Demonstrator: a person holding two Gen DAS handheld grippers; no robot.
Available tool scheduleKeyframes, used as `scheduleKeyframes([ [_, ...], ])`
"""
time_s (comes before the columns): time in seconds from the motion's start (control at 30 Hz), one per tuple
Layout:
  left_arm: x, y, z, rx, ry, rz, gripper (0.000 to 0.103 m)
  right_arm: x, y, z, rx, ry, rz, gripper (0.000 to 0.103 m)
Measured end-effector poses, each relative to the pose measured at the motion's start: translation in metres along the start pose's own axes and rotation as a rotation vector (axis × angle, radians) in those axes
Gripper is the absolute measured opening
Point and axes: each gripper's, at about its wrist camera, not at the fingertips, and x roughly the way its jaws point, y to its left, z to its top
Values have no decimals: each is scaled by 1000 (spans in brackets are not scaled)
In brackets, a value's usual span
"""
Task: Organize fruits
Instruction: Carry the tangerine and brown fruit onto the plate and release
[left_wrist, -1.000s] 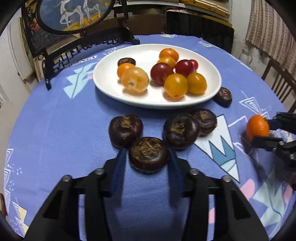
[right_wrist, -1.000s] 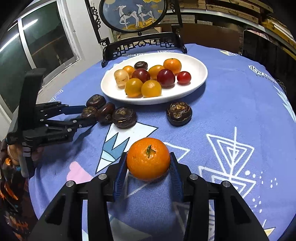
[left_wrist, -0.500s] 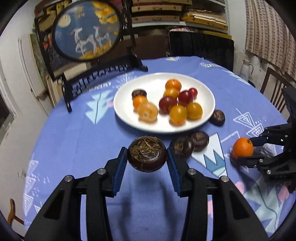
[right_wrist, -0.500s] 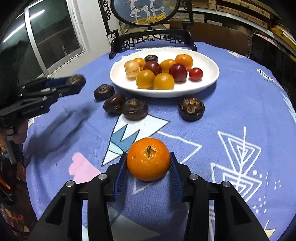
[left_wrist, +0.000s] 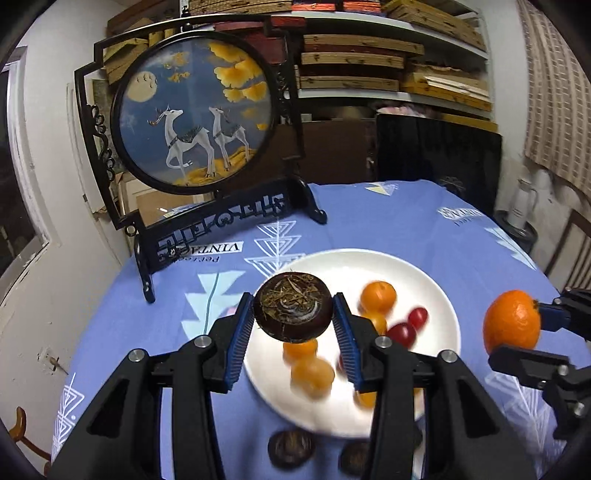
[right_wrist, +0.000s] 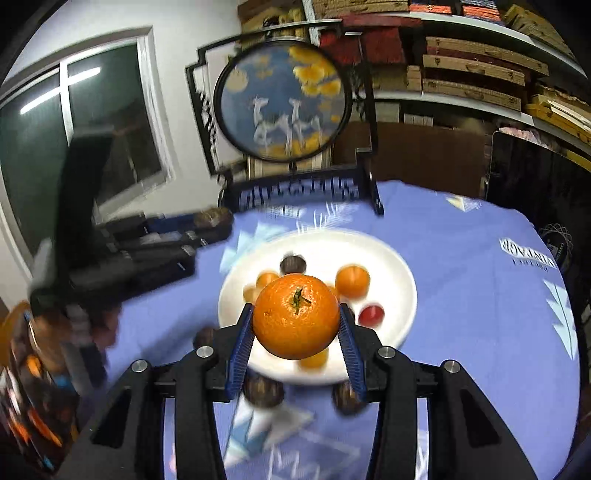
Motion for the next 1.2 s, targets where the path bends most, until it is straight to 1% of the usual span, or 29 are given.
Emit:
scheduleKeyframes([
  [0.07,10,-1,3,-16,3,5,42,12,-4,13,5,-14,2,45],
  [0.17,26,3,2,-47,20,-8,42,26,-7,22,17,-15,6,45],
  [0.23,37,5,-2,-50,34,-2,42,36,-11,26,31,-10,14,45],
  [0.37,54,7,-12,-46,84,9,42,52,-14,23,39,-6,6,45],
  [0.43,57,8,-14,-44,91,4,42,59,-20,17,72,-11,31,45],
  [0.47,57,7,-15,-41,88,4,42,64,-22,15,78,10,36,45],
  [0.5,57,7,-15,-38,86,6,42,67,-23,13,79,23,35,45],
  [0.63,62,2,-17,-17,99,7,42,72,-27,10,92,25,16,45],
  [0.93,70,-7,-22,4,130,11,42,80,-29,10,104,29,7,45],
  [0.97,71,-8,-22,4,132,13,43,82,-30,10,105,28,0,46],
  [1.0,72,-8,-23,2,135,19,43,82,-31,9,105,18,-5,49],
  [1.03,74,-7,-23,-2,134,33,51,82,-33,8,110,-4,-12,55],
  [1.07,74,-6,-23,-7,131,50,66,81,-34,8,114,-14,-19,68],
  [1.1,74,-4,-23,-15,125,61,71,80,-37,7,124,-24,-32,70],
  [1.2,73,1,-23,-34,122,58,72,78,-43,7,143,-29,-38,71],
])
